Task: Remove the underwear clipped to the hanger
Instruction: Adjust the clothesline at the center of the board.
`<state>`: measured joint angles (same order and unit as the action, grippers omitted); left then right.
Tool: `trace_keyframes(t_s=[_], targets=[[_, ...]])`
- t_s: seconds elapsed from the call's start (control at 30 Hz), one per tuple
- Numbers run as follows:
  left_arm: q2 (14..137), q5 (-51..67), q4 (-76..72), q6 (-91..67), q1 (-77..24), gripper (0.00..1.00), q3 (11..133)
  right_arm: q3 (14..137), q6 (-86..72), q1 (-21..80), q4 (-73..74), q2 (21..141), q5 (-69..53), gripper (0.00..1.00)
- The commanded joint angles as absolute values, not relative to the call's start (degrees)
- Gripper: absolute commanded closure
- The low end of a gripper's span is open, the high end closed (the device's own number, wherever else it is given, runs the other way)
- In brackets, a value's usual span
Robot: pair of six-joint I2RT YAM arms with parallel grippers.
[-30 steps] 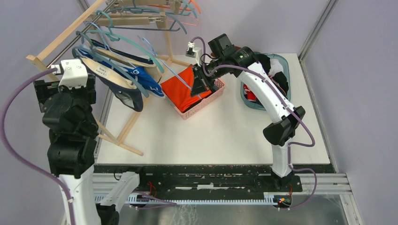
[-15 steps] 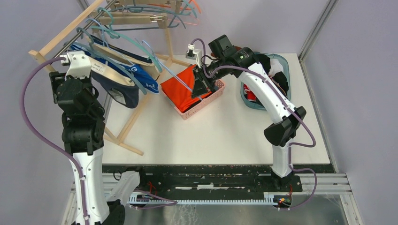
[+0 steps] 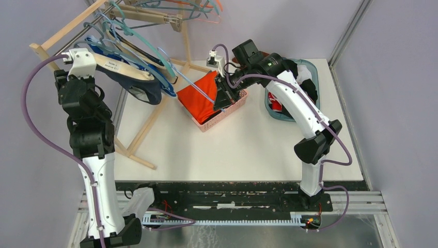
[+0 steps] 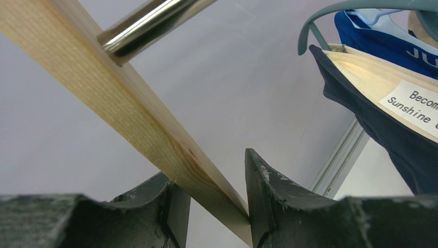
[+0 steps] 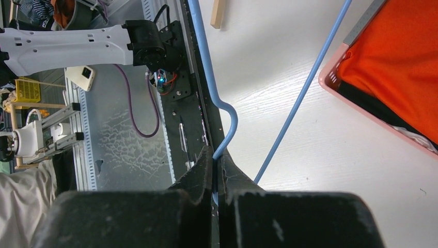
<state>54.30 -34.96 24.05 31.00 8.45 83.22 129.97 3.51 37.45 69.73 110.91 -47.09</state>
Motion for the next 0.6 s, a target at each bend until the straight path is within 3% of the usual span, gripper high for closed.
trace_keyframes(t_s=[0.0,0.13,0.57], targets=[[53.12,-25.41,26.87,31.05,8.28,0.86,83.78,130.46,4.77,37.35,68.82,108.56,-47.9,0.99],[49.52,-22.9,32.35,29.64,8.25,0.97,84.71,131.57,4.34,37.28,68.82,109.34,-48.03,0.99],[42.48,-13.12,41.32,26.63,8.26,0.97,83.83,130.73,4.08,37.3,68.03,109.05,-48.18,0.99]])
